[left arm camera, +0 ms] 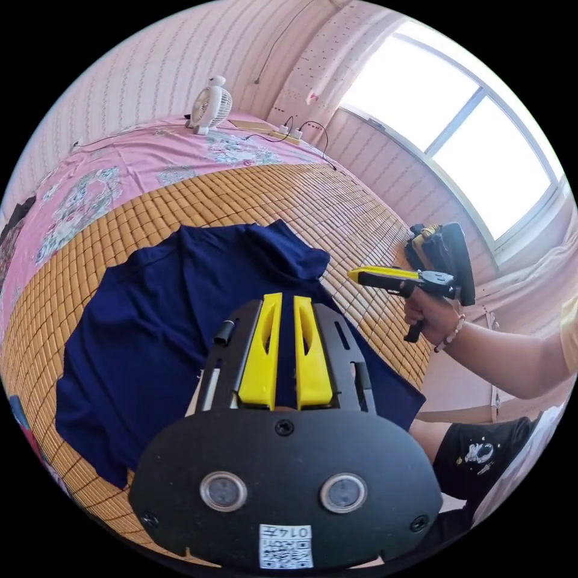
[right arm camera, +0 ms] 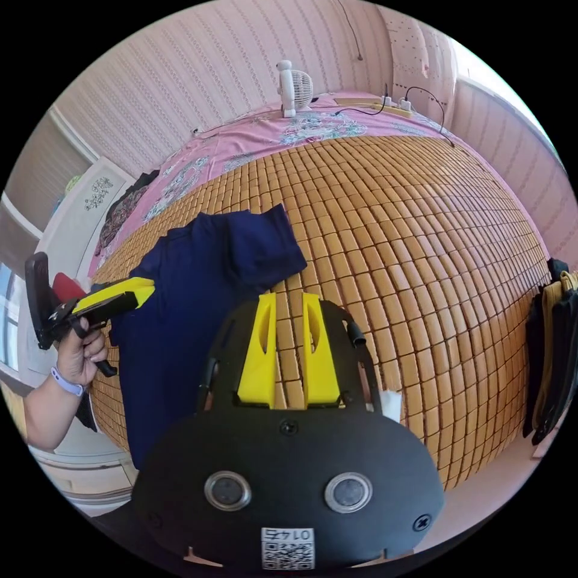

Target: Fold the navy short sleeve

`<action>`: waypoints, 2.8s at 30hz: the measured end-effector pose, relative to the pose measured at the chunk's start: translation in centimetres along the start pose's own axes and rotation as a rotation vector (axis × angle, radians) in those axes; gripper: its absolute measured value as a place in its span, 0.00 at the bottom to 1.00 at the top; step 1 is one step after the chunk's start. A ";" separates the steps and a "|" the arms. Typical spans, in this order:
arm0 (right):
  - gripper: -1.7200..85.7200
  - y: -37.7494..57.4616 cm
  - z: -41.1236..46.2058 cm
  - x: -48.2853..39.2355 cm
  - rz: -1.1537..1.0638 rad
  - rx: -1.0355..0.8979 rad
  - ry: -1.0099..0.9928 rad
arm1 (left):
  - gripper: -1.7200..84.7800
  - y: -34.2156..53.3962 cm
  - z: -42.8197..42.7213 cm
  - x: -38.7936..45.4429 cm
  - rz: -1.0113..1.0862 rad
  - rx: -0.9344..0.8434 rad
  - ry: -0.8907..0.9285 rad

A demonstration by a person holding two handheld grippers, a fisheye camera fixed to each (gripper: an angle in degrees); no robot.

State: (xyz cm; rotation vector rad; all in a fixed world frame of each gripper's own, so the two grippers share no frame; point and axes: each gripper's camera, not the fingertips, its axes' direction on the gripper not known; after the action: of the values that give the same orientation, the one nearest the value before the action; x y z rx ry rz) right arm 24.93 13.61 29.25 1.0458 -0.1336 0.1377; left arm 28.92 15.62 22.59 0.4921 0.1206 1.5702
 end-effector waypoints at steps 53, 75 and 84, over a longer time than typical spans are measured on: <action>0.07 8.9 1.8 -12.4 -0.625 -0.151 0.002 | 0.08 7.6 -2.7 -3.2 -0.334 -0.044 -0.159; 0.09 5.5 14.4 -49.3 -1.129 -0.222 -0.238 | 0.10 22.6 -12.1 -11.7 -0.847 0.263 -0.297; 0.10 5.7 20.4 -54.3 -1.109 -0.247 -0.056 | 0.08 22.8 -10.8 -13.8 -0.832 0.240 -0.257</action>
State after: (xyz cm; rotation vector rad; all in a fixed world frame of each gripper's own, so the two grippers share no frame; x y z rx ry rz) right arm -30.37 -4.00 34.69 0.7559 0.3782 -0.8909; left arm 3.51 2.91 18.18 0.7129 0.2782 0.6738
